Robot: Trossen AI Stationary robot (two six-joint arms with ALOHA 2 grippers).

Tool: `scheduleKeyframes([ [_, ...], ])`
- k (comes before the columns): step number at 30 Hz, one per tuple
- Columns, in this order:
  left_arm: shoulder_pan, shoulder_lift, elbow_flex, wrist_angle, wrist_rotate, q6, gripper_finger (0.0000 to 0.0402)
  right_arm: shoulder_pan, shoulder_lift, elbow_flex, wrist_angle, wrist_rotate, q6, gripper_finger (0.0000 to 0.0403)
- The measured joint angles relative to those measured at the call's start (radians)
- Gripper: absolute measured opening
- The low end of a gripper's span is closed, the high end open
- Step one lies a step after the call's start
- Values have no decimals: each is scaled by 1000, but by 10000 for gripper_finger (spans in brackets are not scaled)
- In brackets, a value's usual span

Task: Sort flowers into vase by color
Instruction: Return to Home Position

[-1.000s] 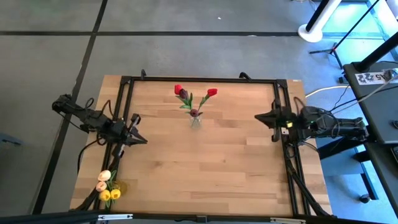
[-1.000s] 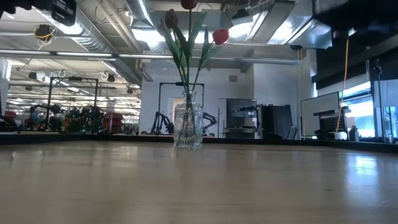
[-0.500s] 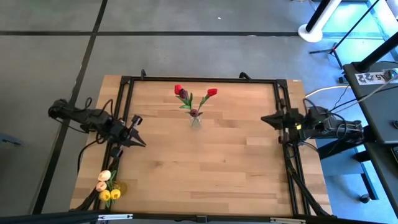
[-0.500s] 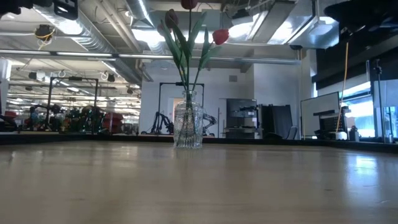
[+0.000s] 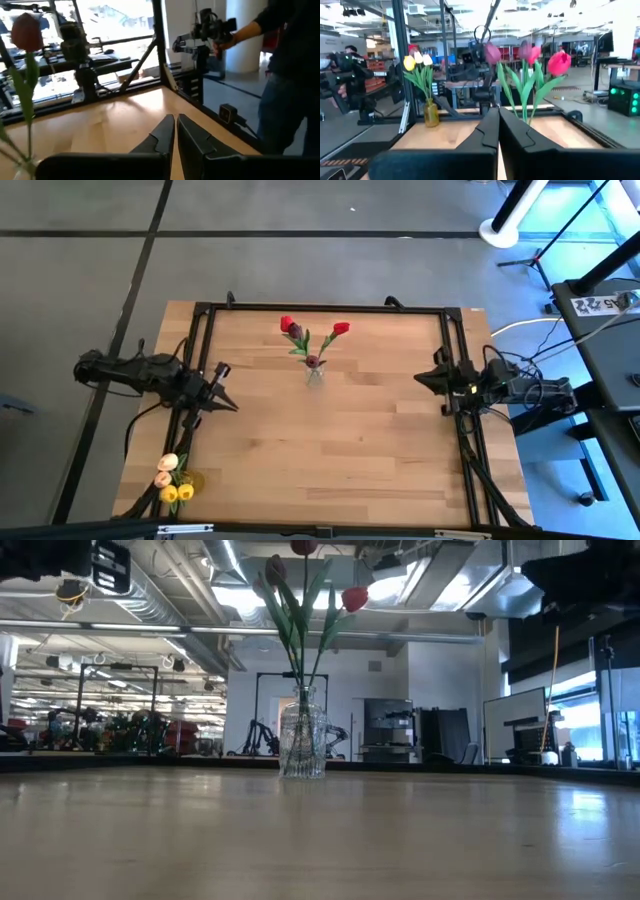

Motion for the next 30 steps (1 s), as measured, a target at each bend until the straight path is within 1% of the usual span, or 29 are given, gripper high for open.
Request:
scheduleKeyframes([
  [2,14,-26,-22,0,-3,-5,18,0,-1,-48,59,0,6,7],
  [4,25,-67,-57,-1,-5,-6,18,0,0,-92,77,-8,21,7],
  [8,29,-153,-143,13,-8,-45,18,0,-1,-163,202,-25,52,7],
  [11,29,-206,-228,86,5,-63,18,0,0,-169,165,-18,81,7],
  [13,29,-202,-281,172,14,-64,18,0,0,-170,135,-15,81,7],
  [14,29,-198,-289,205,16,-54,18,0,0,-170,133,-14,79,7],
  [16,29,-175,-287,205,8,5,18,0,-1,-170,129,-10,73,7],
  [19,30,-180,-289,200,-6,71,18,0,0,-171,34,-9,83,7],
  [21,29,-179,-288,191,-49,84,18,0,7,-170,15,-7,131,7],
  [23,30,-176,-288,181,-127,85,18,0,23,-168,14,-6,160,7],
  [24,29,-174,-288,176,-144,77,18,0,23,-168,13,-6,163,7],
  [27,29,-174,-288,177,-145,17,18,0,22,-168,12,-1,163,7],
  [30,29,-175,-288,177,-145,-5,18,0,22,-168,10,-2,163,7],
])
